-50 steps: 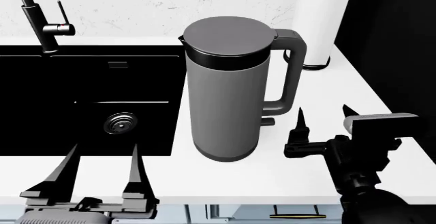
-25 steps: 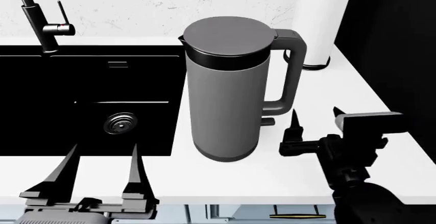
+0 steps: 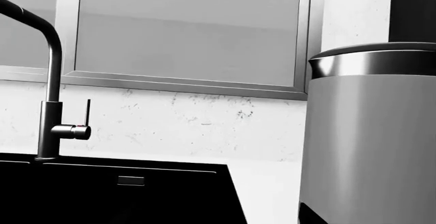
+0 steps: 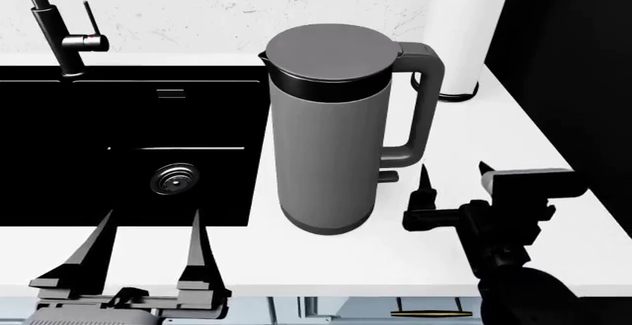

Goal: Press down the lever to turn on the electric kettle.

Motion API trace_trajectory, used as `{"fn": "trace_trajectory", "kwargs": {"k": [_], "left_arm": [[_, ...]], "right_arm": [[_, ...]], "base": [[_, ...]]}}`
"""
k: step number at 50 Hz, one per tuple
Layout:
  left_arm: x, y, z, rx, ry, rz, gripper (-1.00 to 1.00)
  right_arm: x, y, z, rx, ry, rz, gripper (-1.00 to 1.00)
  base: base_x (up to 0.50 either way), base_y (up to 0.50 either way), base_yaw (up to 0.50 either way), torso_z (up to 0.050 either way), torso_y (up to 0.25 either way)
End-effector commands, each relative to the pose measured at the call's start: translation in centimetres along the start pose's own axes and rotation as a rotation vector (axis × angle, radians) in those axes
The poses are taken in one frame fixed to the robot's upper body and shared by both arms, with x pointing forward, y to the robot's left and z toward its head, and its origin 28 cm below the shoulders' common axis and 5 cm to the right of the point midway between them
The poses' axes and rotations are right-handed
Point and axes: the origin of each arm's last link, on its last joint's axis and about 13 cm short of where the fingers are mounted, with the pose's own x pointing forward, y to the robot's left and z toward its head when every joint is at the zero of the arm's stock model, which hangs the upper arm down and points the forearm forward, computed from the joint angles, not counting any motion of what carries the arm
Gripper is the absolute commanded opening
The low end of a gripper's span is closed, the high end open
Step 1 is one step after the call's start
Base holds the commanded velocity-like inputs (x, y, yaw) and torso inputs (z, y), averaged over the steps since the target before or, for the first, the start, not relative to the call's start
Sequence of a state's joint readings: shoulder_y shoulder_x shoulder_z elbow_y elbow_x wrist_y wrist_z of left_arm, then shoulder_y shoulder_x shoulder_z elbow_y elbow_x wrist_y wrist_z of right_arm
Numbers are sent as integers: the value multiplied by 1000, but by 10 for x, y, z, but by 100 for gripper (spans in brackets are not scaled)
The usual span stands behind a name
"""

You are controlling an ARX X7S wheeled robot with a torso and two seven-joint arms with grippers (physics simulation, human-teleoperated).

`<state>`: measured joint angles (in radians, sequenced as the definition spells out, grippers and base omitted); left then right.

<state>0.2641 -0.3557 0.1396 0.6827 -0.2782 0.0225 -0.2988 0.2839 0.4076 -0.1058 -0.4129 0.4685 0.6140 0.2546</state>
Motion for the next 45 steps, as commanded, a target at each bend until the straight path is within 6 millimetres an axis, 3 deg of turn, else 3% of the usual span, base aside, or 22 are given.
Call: {"fn": "trace_trajectory", "kwargs": {"k": [1, 39, 40, 45], "left_arm": [[0, 0, 0, -1, 0, 0, 100], [0, 0, 0, -2, 2, 0, 100], [0, 0, 0, -2, 2, 0, 100], [0, 0, 0, -2, 1, 0, 100]], "right_arm": [[0, 0, -2, 4, 4, 0, 100], [0, 7, 1, 30, 2, 39, 100], [0, 7, 1, 31, 0, 41, -100], [-1, 8, 3, 40, -10, 52, -100]], "base": [[0, 0, 0, 0, 0], [0, 0, 0, 0, 0], [0, 0, 0, 0, 0], [0, 0, 0, 0, 0]]}}
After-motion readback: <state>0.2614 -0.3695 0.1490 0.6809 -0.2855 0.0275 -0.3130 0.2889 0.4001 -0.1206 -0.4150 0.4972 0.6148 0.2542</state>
